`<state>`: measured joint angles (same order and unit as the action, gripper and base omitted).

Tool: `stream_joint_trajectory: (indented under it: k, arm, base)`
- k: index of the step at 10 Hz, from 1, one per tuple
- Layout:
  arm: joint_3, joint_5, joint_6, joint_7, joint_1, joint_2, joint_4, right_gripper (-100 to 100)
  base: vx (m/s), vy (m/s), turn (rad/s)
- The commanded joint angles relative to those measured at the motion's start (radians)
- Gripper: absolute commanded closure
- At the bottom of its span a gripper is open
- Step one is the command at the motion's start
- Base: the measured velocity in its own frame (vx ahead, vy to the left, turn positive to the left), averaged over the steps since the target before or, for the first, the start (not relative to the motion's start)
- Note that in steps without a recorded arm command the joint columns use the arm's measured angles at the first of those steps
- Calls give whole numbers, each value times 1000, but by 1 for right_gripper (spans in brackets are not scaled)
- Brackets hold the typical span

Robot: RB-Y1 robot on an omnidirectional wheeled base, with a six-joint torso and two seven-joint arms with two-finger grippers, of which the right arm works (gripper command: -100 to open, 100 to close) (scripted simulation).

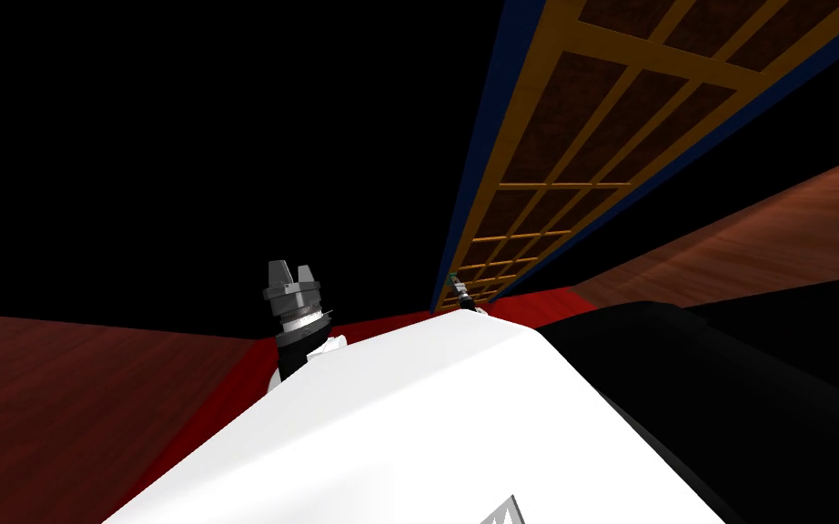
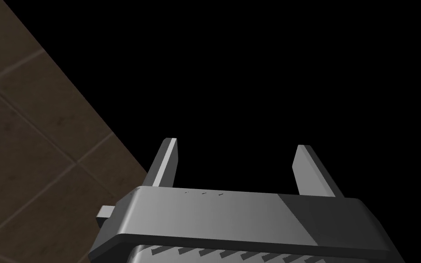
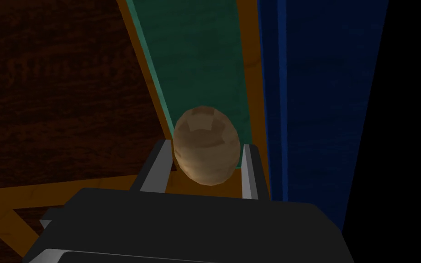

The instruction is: Pull the door open

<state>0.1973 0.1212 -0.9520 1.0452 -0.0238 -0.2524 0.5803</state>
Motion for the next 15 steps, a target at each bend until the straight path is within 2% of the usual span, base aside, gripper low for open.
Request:
stream_joint_trajectory:
  k: [1,6,14,15]
  arm:
    - [-6,-12,1,-41,1,2,-1,100]
    - [-19,-44,4,-142,0,0,0,100]
    - [-46,-111,8,-354,-2,-3,4,100]
    - [-46,-111,8,-361,-2,-3,4,100]
  base:
    - [-44,-15,57]
    - [-37,-15,45]
    - [-41,-18,56]
    - [-29,-12,24]
